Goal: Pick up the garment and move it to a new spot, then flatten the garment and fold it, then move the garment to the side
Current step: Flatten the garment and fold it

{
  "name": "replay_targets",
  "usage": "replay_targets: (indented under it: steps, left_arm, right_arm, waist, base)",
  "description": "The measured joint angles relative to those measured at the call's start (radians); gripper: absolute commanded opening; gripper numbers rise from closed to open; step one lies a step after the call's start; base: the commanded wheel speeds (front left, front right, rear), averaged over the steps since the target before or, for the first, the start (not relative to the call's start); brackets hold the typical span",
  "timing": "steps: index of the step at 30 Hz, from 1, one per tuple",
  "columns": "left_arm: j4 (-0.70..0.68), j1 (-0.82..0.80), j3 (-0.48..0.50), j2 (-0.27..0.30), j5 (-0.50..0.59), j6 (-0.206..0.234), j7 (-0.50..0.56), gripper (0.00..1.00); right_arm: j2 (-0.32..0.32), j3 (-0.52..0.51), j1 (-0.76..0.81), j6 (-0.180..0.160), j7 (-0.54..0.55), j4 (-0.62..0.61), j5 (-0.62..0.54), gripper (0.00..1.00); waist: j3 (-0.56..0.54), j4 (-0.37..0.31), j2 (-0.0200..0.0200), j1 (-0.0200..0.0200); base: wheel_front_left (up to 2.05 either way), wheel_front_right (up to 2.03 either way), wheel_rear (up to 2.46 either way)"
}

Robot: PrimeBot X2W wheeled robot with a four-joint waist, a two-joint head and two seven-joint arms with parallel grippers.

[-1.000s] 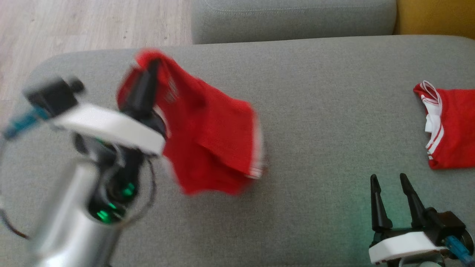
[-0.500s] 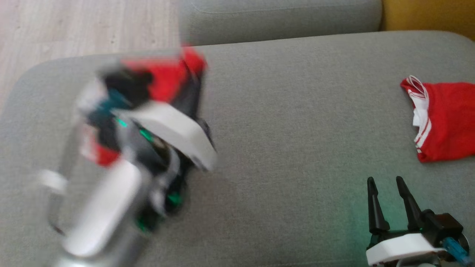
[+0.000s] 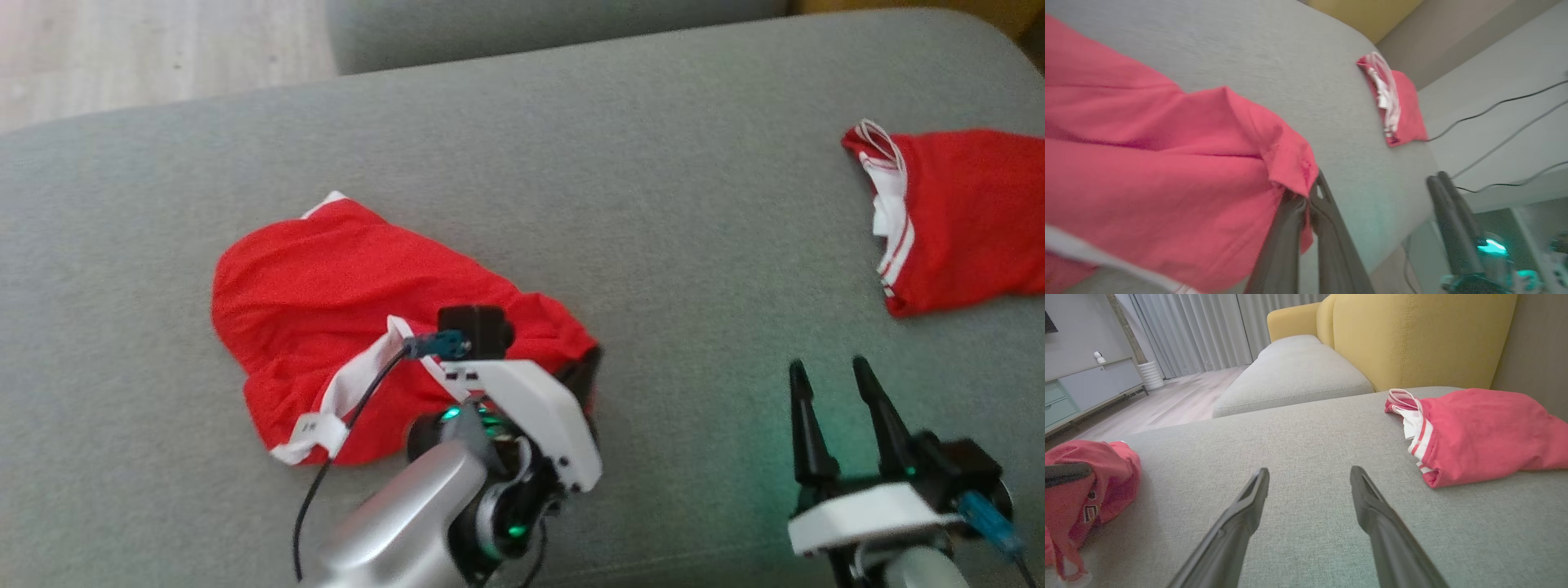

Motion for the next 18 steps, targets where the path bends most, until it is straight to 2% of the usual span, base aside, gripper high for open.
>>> replay_targets:
  steps: [2, 4, 7, 8, 9, 10, 15, 18]
  left_arm:
    - [-0.002, -0.035, -0.043, -0.001, -0.11, 0.018, -0.033, 0.0]
    - [0.024, -0.092, -0.097, -0.002, -0.148, 0.038, -0.075, 0.0]
    - [0.025, -0.166, -0.127, -0.002, -0.268, 0.041, -0.177, 0.0]
    - [0.023, -0.187, -0.138, -0.002, -0.311, 0.041, -0.218, 0.14]
    - [0.023, -0.204, -0.153, -0.002, -0.353, 0.036, -0.259, 0.43]
    - [0.023, -0.219, -0.167, -0.002, -0.391, 0.035, -0.291, 1.0]
    - [0.034, -0.271, -0.262, -0.005, -0.523, 0.034, -0.342, 1.0]
    - [0.062, -0.298, -0.306, -0.005, -0.538, 0.033, -0.351, 1.0]
  right_arm:
    - [0.0, 0.012, -0.023, 0.0, 0.0, 0.004, 0.0, 1.0]
    - [0.0, 0.028, -0.04, 0.0, 0.0, 0.007, 0.002, 1.0]
    - [0.0, 0.04, -0.045, 0.0, 0.0, 0.017, 0.016, 1.0]
    - [0.0, 0.042, -0.044, 0.0, 0.0, 0.021, 0.018, 1.0]
    - [0.0, 0.045, -0.044, 0.0, 0.0, 0.025, 0.018, 1.0]
    - [0.0, 0.049, -0.044, 0.0, 0.0, 0.027, 0.018, 1.0]
    - [0.0, 0.048, -0.044, 0.0, 0.0, 0.032, 0.018, 1.0]
    - [0.0, 0.039, -0.044, 0.0, 0.0, 0.032, 0.018, 1.0]
  waist:
    - [0.01, -0.016, 0.0, 0.0]
    - [0.017, -0.035, 0.0, 0.0]
    - [0.024, -0.061, 0.0, 0.0]
    - [0.026, -0.068, 0.0, 0.0]
    - [0.027, -0.075, 0.0, 0.0]
    - [0.027, -0.081, 0.0, 0.0]
    - [0.022, -0.096, 0.0, 0.0]
    - [0.019, -0.09, 0.0, 0.0]
  base:
    - [0.0, 0.0, 0.0]
    - [0.0, 0.0, 0.0]
    - [0.0, 0.0, 0.0]
    - [0.0, 0.0, 0.0]
    - [0.0, 0.0, 0.0]
    - [0.0, 0.0, 0.0]
    - [0.0, 0.0, 0.0]
    - [0.0, 0.0, 0.0]
